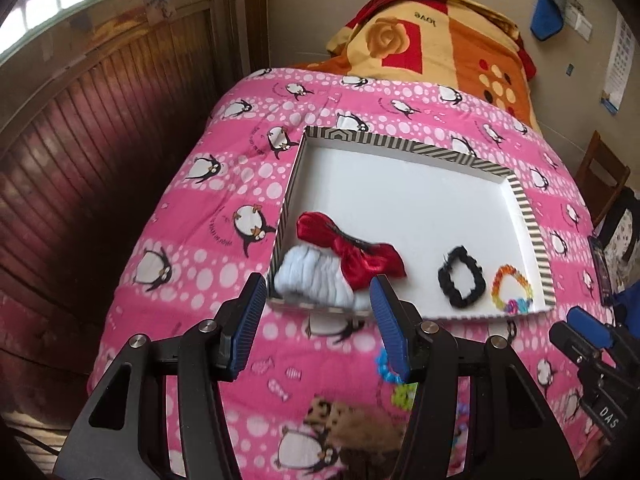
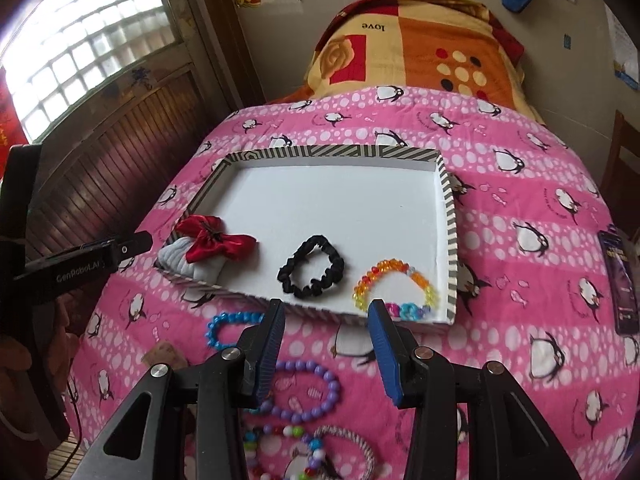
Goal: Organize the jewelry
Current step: 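Move both grippers back over the remaining accessories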
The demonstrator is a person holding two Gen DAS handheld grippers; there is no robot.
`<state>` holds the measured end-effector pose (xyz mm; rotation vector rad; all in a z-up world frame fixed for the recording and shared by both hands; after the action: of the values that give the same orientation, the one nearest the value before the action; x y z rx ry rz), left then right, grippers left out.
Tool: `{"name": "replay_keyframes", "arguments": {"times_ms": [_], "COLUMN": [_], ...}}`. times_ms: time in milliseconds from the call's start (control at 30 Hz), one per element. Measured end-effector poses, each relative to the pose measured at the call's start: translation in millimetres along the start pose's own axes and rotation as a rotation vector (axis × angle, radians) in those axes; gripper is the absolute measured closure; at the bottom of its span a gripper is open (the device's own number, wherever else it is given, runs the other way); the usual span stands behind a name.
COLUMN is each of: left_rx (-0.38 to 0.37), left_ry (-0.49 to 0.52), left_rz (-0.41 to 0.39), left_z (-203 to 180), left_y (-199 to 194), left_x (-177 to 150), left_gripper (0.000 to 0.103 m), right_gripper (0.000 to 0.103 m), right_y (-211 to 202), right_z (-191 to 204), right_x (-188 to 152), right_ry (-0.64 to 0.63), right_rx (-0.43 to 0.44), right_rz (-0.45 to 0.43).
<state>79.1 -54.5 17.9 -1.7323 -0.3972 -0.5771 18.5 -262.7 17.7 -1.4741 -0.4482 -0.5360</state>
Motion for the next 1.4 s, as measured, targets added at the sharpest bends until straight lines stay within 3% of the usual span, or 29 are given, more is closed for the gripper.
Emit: {"name": "replay_keyframes", "arguments": {"times_ms": [700, 1400], "left_rx": [0.028, 0.017], "left_ry": [0.078, 0.099], "left_rz": [-0.036, -0.035], "left_z": [-10.2, -13.7], "left_y": [-47.2, -56.4], "left_x": [-62.1, -83.7], "left_gripper": [0.049, 0.049], "right_gripper": [0.062, 0.061], "right_y": [-48.9, -58.8], "right_z": [1.2, -1.0], "right_x": [-57.5, -81.4], "right_ry": [0.024, 0.041], "right_rx": [-0.049, -0.068], "right_rz": [-0.019, -0.002]}}
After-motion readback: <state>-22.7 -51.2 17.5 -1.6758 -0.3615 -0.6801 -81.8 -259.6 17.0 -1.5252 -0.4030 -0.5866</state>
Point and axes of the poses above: each gripper's, at about its wrist camera, not at the fingertips, and y roughly the way its jaws point, z to its left, x to its top, the point moved 4 cm from there along y, roughly the way its jaws point, and after that the axes turned 9 degrees about -x, right-handed, at the moved point
